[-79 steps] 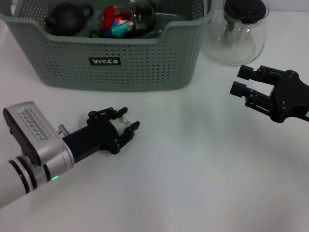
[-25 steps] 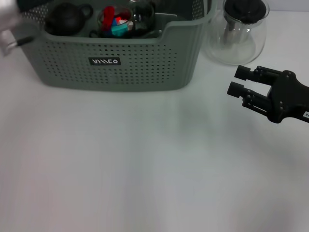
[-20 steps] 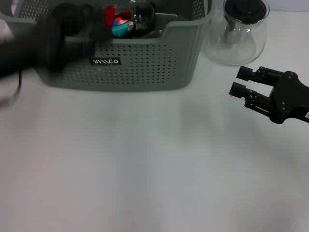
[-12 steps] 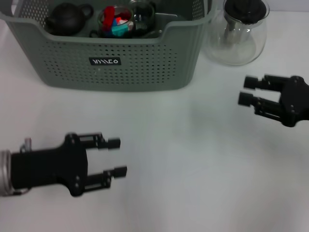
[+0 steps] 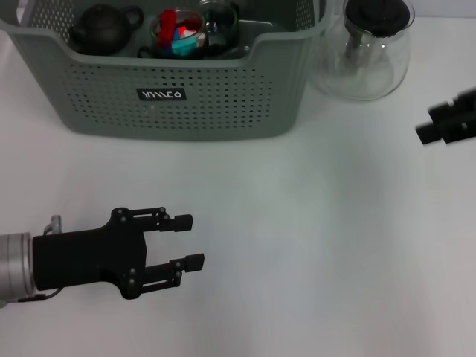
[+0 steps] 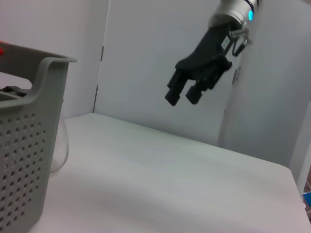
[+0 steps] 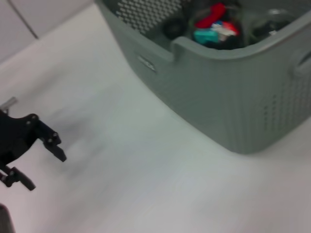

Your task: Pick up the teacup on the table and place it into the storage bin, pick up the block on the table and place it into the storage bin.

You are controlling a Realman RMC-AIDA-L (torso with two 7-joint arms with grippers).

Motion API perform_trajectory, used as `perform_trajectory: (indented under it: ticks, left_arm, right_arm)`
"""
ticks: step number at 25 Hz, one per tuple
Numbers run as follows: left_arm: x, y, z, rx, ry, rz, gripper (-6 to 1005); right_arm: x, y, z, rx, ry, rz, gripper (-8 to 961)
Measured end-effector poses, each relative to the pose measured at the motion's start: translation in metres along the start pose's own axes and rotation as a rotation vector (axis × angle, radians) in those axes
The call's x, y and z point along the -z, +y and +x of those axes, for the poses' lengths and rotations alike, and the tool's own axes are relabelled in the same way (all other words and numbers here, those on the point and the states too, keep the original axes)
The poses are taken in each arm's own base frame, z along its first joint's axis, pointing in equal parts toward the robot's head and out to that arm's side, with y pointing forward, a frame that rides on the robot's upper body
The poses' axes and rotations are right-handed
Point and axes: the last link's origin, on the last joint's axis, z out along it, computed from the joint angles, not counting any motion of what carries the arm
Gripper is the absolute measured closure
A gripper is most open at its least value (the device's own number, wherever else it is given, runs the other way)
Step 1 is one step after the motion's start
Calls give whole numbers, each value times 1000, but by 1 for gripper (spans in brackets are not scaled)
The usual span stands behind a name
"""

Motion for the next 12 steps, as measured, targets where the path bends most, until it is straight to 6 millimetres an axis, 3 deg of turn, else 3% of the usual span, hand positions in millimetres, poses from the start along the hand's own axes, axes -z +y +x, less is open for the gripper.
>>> perform_trajectory:
  ticks: [3, 5, 8, 12]
  left_arm:
    - [-3, 0, 1, -2, 9, -3, 391]
    - [-4, -2, 3, -4, 18, -1, 388]
    - [-3, -6, 7, -13, 28, 4, 384]
    - [0, -10, 10, -14, 8, -10, 379]
  right_arm:
    - [-5, 8, -14, 77, -64, -41, 449]
    - [-19, 12, -11, 165, -155, -113, 448]
    - [-46, 13, 14, 275, -298, -200, 447]
    - [-90, 12, 68, 333, -533, -238, 444]
